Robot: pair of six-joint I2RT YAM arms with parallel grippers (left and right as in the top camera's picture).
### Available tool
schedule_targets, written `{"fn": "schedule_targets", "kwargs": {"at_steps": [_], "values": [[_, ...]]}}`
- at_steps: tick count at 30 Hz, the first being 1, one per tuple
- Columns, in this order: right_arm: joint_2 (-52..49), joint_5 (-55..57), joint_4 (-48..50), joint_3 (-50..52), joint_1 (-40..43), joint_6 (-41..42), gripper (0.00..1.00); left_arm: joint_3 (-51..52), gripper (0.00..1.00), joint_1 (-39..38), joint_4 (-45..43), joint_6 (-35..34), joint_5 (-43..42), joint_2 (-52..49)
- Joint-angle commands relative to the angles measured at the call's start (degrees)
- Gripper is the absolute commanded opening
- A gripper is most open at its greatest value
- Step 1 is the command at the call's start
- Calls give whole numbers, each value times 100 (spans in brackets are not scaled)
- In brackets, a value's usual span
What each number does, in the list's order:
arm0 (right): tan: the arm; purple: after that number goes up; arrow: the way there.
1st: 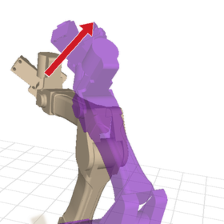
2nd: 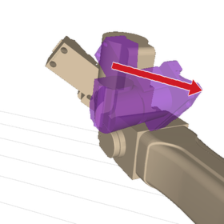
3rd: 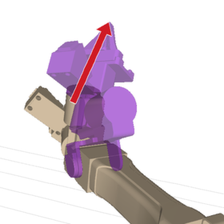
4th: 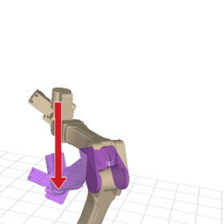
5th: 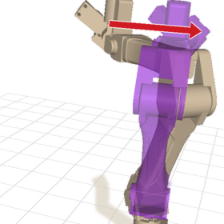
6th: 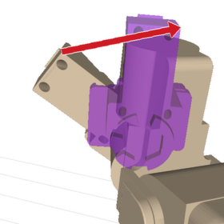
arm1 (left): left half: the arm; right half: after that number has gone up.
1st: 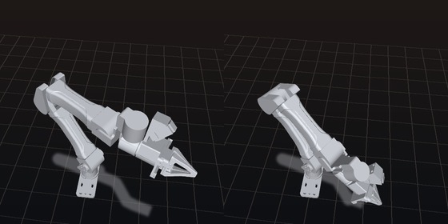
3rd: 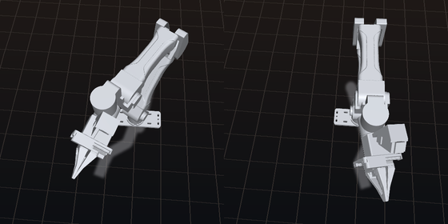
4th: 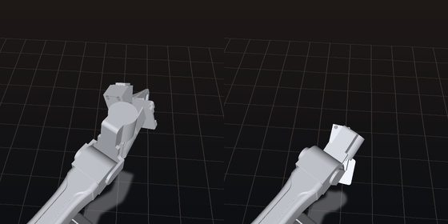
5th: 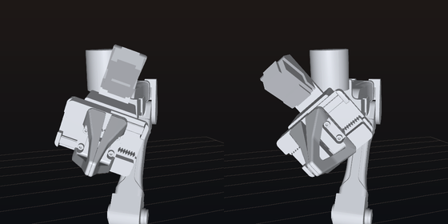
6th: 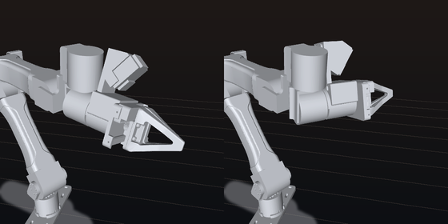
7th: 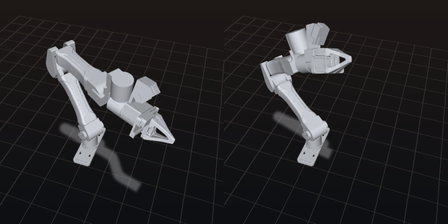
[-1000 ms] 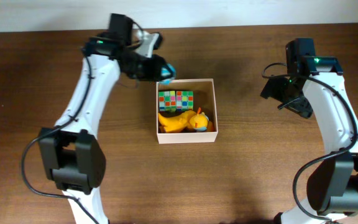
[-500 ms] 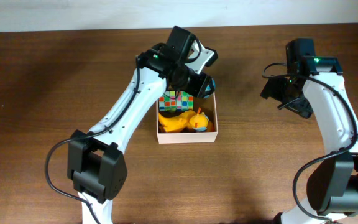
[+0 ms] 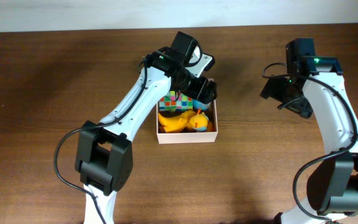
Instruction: Pack container
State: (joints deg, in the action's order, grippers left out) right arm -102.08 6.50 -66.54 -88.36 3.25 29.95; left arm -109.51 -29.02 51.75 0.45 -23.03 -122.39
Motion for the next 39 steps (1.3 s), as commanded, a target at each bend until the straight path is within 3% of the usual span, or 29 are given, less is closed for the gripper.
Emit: {"fn": "schedule_targets", "kwargs": {"at_steps": [1, 13, 19, 31, 39], "values": [[44, 13, 4, -2, 26, 4, 99, -42, 97, 31, -15, 39, 35, -17], [44, 13, 4, -2, 26, 4, 99, -72, 97, 44, 46, 35, 35, 11], [44, 13, 4, -2, 26, 7, 99, -367, 100, 313, 546, 26, 50, 227], [44, 13, 4, -2, 26, 7, 99, -638, 99, 2011, 1646, -79, 907, 1259], [44, 13, 4, -2, 26, 7, 99, -625, 99, 3088, 2413, -109, 997, 1303]]}}
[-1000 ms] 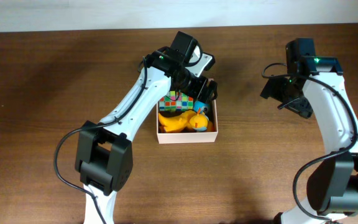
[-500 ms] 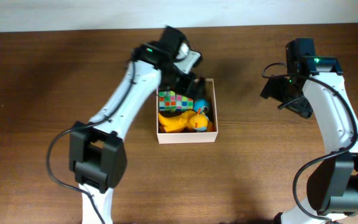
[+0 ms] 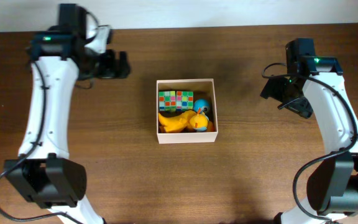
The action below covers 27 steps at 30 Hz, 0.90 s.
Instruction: Pack container
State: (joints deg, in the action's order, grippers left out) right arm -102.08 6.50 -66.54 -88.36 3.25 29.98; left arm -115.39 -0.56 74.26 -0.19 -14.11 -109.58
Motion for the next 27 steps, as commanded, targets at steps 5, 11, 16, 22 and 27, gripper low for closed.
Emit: {"fn": "schedule_targets", "kwargs": {"at_steps": [5, 11, 16, 22, 27], "values": [[44, 13, 4, -2, 26, 2, 99, -37, 99, 466, 361, -44, 107, 22], [44, 13, 4, -2, 26, 4, 99, -37, 99, 474, 361, -42, 107, 22], [44, 13, 4, -2, 26, 2, 99, -37, 99, 474, 361, -44, 107, 22], [44, 13, 4, -2, 26, 4, 99, -37, 99, 474, 361, -44, 109, 22], [44, 13, 4, -2, 26, 4, 99, -37, 99, 474, 426, -15, 507, 37]]}}
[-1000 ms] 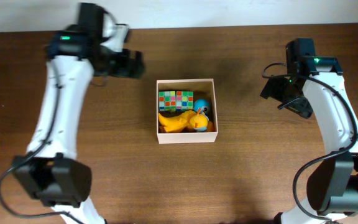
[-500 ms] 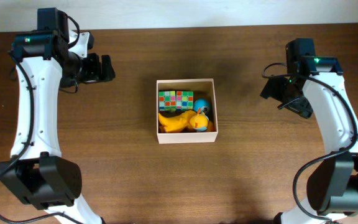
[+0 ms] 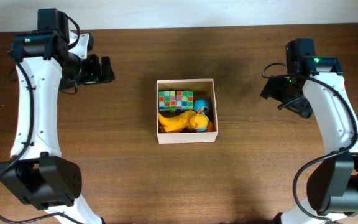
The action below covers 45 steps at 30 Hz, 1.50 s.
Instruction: Pack container
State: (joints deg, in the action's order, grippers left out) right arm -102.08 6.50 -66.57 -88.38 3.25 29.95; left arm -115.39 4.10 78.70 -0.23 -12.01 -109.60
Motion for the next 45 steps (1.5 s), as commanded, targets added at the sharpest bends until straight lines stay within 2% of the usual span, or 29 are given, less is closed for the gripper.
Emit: {"fn": "schedule_targets", "kwargs": {"at_steps": [1, 4, 7, 13, 19, 30, 38, 45], "values": [[44, 13, 7, 0, 26, 7, 99, -28, 99, 9, -129, 7, 361, 70], [44, 13, 7, 0, 26, 7, 99, 109, 99, -35, -859, 208, 315, 306], [44, 13, 7, 0, 26, 7, 99, 446, 99, -122, -1674, 691, 116, 774], [44, 13, 7, 0, 26, 4, 99, 1810, 99, -337, -3471, 1338, 87, 2166], [44, 13, 7, 0, 26, 7, 99, 3851, 99, -334, -5132, 1368, 90, 3814], [44, 13, 7, 0, 26, 4, 99, 7991, 99, -334, -7543, 1364, 87, 6752], [44, 13, 7, 0, 26, 4, 99, 9997, 99, -330, -8537, 1366, 92, 8303], [44, 13, 7, 0, 26, 7, 99, 10745, 99, -330, -8574, 1364, 192, 9114]]}}
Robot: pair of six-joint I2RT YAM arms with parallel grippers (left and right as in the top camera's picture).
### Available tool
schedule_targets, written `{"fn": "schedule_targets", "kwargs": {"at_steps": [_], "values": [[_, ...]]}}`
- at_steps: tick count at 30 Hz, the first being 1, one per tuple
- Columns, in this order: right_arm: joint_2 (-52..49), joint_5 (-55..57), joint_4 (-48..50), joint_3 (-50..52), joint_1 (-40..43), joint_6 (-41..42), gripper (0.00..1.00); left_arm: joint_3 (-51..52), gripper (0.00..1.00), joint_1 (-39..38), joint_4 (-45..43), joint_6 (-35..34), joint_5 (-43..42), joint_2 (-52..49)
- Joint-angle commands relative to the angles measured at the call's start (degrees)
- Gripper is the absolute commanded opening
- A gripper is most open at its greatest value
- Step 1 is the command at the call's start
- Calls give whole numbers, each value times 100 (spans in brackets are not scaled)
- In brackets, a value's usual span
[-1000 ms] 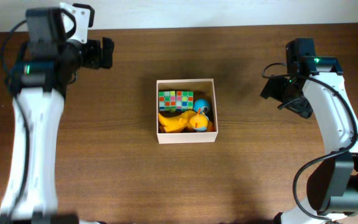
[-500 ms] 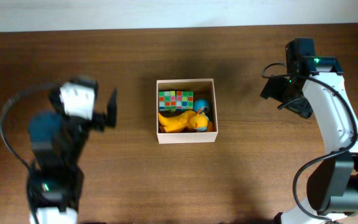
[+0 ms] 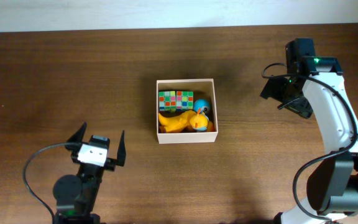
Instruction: Pack container
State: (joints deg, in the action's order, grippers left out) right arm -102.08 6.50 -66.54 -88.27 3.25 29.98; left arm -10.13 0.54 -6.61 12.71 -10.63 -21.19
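The cream open box (image 3: 156, 112) sits mid-table. Inside it are a checkered multicolour cube (image 3: 175, 99) at the back left, a blue ball (image 3: 202, 104) at the back right and a yellow duck toy (image 3: 178, 122) along the front. My left gripper (image 3: 98, 138) is down at the front left, far from the box. Its fingers (image 3: 121, 140) are spread open and hold nothing. My right gripper (image 3: 286, 99) hangs to the right of the box, apart from it. It looks open and empty.
The dark wooden table (image 3: 55, 74) runs to a pale wall strip along the back. The left arm is folded over its base (image 3: 73, 193) at the front edge. The right arm (image 3: 334, 118) stretches down the right side.
The left arm has gone from the back left of the table to a folded pose at the front left, its gripper still open. The right arm and the box contents have not moved.
The left gripper was first over the back right corner of the box, covering that spot. It was then away at the back left, with the blue ball showing in the box. It then stood a little farther left, and is now folded at the front.
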Motion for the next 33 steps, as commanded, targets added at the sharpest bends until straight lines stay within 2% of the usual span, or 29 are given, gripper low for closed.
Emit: {"fn": "schedule_targets", "kwargs": {"at_steps": [1, 9, 22, 33], "values": [[44, 13, 4, -11, 26, 2, 99, 293, 99, 26, -42, 72, 61, 367], [44, 13, 4, -11, 26, 4, 99, 748, 99, 26, 0, 72, 214, 1036], [44, 13, 4, -11, 26, 4, 99, 817, 99, 61, 1392, 68, 431, 1805], [44, 13, 4, -11, 26, 4, 99, 817, 99, 74, 1390, 63, 422, 2092]]}}
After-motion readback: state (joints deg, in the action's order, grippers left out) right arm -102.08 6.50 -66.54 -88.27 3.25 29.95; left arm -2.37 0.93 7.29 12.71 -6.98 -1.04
